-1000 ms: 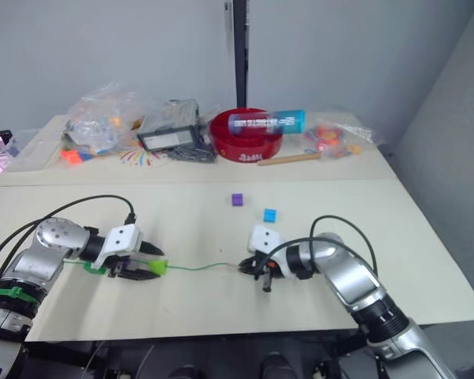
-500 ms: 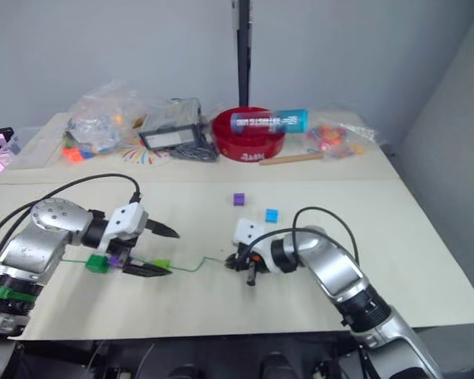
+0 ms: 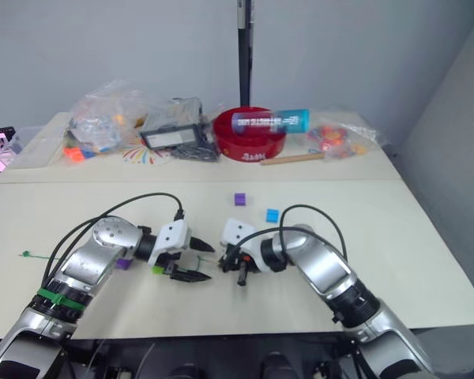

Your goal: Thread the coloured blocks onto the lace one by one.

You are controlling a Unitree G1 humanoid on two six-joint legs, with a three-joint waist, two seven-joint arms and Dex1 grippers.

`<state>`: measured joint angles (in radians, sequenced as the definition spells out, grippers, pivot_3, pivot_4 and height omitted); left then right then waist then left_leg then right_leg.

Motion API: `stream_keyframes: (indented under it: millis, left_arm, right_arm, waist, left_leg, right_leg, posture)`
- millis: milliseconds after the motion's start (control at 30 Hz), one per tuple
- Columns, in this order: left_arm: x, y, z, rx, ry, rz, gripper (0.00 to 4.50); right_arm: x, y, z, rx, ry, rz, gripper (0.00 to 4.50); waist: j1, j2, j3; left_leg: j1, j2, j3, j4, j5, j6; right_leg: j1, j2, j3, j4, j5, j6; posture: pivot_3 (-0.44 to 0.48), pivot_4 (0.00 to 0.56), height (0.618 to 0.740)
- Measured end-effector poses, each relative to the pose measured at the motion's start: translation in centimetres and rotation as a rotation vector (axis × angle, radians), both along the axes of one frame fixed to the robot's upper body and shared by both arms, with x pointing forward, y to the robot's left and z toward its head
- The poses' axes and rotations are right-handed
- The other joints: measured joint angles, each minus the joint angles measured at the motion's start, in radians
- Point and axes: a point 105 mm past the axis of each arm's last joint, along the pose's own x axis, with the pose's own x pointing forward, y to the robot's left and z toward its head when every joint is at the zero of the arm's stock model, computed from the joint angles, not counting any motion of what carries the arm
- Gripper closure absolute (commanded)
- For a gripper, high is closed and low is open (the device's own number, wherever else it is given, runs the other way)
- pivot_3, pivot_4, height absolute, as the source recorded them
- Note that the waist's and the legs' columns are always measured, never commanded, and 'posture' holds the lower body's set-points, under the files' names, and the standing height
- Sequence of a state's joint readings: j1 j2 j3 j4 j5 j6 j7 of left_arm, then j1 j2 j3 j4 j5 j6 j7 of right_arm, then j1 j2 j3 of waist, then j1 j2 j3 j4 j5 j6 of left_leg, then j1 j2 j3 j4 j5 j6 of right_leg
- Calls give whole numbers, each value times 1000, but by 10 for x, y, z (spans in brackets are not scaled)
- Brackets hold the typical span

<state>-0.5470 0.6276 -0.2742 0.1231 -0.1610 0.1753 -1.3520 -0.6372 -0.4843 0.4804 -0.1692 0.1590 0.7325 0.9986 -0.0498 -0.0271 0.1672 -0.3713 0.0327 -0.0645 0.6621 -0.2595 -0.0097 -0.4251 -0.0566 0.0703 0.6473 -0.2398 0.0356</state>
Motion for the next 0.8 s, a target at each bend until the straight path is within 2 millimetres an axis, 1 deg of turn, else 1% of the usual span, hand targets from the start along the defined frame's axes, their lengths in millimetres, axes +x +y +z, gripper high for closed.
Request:
stream_keyframes:
  millis: [133,167,233,767,800]
  left_arm:
    - [0,-1,0,-5,2,1,3556]
    - [0,-2,-1,-7,3,2,3964]
    - [1,-2,-2,-9,6,6,4478]
    - [2,-2,-5,-17,10,1,4478]
    - [2,-1,-5,-16,10,0,4500]
  right_arm:
    - [-1,0,1,0,-2,2,4500]
    - [-1,1,1,0,-3,3,4500]
    - [-2,1,1,-1,-2,4,4500]
    - [-2,1,-1,-7,0,-2,4500]
    - [-2,1,-1,-3,-1,-7,3797]
  waist:
    - [3,0,0]
    - [3,0,0]
    - [3,0,0]
    - [3,0,0]
    - [3,0,0]
  left_leg:
    - [0,0,0,0,0,0]
    - [0,0,0,0,0,0]
    - [0,0,0,0,0,0]
    - [0,0,0,0,0,0]
    - [0,0,0,0,0,0]
  right_leg:
    - [0,0,0,0,0,0]
    - [0,0,0,0,0,0]
    - [0,0,0,0,0,0]
    - [0,0,0,0,0,0]
    - [0,0,0,0,0,0]
  posture:
    - [0,150,731]
    - [0,150,731]
    - [0,150,731]
    - [0,150,731]
    - [0,150,731]
